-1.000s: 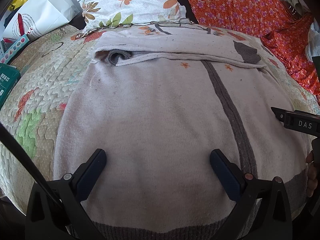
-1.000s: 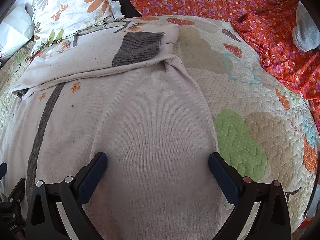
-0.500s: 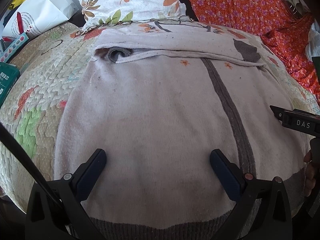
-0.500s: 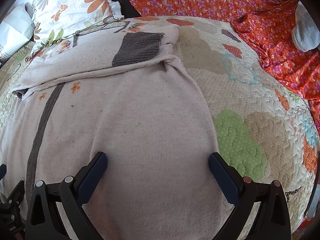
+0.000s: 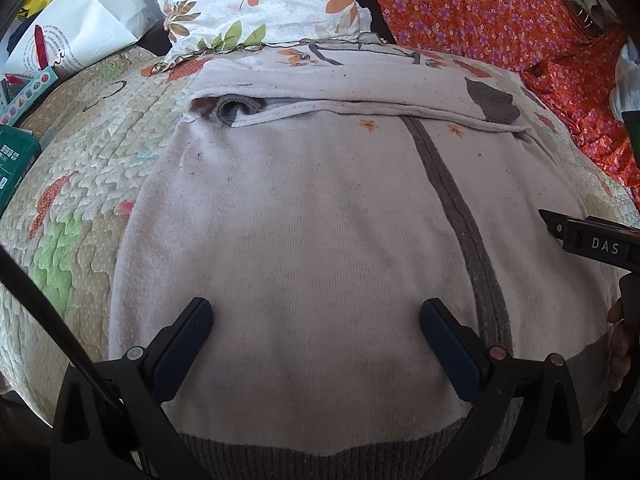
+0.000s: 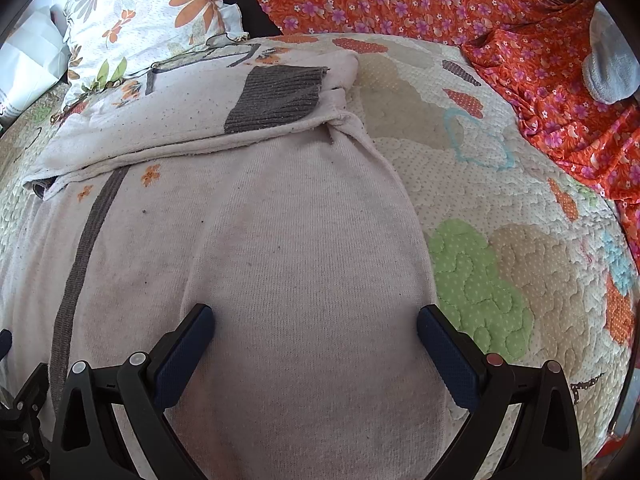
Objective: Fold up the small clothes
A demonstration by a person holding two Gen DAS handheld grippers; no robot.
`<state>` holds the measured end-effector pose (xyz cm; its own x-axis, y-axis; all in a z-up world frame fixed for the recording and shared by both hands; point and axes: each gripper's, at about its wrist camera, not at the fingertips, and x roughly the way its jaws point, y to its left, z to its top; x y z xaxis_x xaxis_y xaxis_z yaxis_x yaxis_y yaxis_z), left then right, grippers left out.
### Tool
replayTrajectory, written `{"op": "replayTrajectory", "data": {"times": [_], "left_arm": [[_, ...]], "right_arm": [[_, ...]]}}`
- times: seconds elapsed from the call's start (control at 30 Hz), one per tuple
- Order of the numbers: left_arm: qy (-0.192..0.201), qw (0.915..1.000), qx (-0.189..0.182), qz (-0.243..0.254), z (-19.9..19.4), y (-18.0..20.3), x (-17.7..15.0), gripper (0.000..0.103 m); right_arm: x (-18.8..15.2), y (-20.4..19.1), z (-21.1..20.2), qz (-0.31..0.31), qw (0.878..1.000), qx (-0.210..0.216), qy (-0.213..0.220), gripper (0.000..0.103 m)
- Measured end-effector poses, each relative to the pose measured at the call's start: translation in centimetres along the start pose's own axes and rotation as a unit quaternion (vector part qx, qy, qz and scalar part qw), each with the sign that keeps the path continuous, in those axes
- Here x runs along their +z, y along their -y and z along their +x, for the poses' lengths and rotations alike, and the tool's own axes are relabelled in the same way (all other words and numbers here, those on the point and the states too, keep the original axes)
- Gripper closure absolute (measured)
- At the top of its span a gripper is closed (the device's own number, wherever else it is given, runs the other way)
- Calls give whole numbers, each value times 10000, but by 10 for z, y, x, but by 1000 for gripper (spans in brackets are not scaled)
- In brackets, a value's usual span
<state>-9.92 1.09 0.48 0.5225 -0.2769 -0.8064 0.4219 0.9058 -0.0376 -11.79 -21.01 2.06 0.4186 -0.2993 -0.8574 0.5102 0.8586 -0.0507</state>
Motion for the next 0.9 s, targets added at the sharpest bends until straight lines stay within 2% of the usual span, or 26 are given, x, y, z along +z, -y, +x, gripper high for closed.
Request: {"op": "replayTrajectory", "data": {"times": [0.9], "left_arm": [[26, 10000, 18, -10, -1, 2, 0, 0]], "right_arm": [[-1, -1, -1, 3, 10000, -29, 61, 1]]}}
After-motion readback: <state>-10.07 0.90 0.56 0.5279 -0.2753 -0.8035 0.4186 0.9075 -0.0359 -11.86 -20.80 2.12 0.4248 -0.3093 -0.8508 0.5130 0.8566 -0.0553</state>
